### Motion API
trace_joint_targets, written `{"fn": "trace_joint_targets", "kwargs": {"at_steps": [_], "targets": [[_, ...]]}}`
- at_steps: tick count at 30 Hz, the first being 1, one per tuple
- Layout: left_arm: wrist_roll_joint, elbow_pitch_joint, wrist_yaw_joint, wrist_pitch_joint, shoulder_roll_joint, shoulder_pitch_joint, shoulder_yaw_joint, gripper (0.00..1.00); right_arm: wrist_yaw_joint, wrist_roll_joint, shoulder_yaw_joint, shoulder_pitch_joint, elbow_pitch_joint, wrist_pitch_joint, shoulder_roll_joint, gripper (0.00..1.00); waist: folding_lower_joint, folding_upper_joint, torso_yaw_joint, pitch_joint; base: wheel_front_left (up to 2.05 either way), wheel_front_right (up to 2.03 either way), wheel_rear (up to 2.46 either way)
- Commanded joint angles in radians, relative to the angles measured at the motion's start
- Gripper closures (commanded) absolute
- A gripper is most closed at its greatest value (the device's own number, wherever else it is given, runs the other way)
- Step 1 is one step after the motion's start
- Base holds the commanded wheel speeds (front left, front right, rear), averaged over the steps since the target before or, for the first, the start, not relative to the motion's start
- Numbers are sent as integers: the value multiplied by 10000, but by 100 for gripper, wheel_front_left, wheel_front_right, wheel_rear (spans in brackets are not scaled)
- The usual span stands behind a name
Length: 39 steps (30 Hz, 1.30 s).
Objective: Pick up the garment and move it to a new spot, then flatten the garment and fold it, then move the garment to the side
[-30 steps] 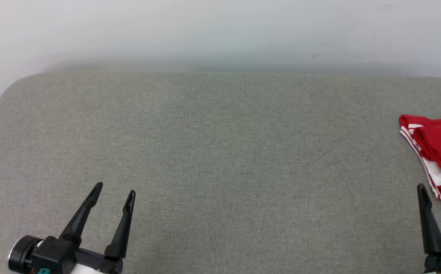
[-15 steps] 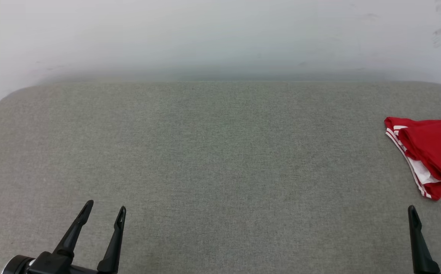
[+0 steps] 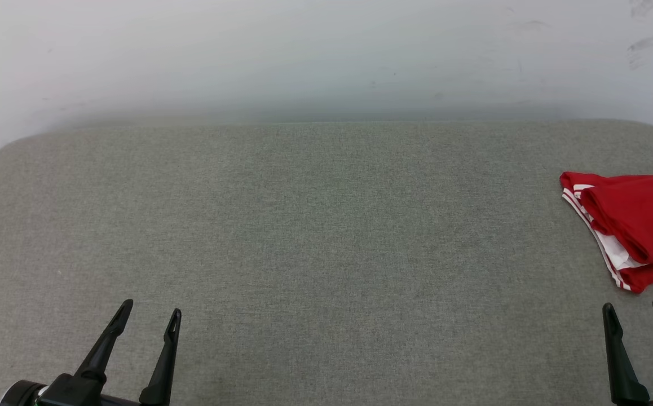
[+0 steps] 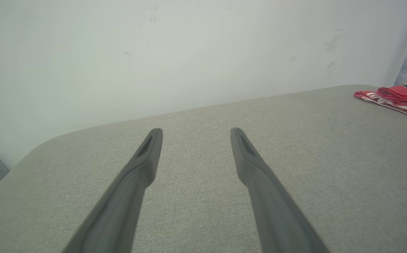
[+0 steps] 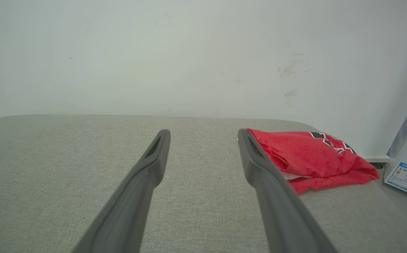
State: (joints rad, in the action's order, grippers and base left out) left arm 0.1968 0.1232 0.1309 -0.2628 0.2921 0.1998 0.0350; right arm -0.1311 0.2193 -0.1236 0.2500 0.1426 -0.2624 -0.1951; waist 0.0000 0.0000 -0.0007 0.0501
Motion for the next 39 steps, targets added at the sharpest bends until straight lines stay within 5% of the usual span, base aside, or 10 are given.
{"fn": "trace_joint_targets", "kwargs": {"at_steps": [1,14,15,20,39], "targets": [[10,-37,-5,-20,29,-35,40,0,10,87,34,-176,-41,-25,-89,0,0,0,11,9,0,0,0],[-190,-252,-5,-20,43,-20,-16,0,10,160,140,-341,-255,-25,-220,0,0,0,36,52,0,0,0],[-185,-271,0,0,25,-8,-22,100,0,103,126,-239,-256,0,-182,100,0,0,36,53,0,0,0],[-50,-675,-4,61,-244,2,56,100,-4,210,242,-193,-634,61,-7,100,0,0,36,54,0,0,0],[3682,-1417,-10,756,-572,-772,-60,100,-2,3798,448,-1039,-1408,777,165,100,0,0,32,-26,0,0,0]]}}
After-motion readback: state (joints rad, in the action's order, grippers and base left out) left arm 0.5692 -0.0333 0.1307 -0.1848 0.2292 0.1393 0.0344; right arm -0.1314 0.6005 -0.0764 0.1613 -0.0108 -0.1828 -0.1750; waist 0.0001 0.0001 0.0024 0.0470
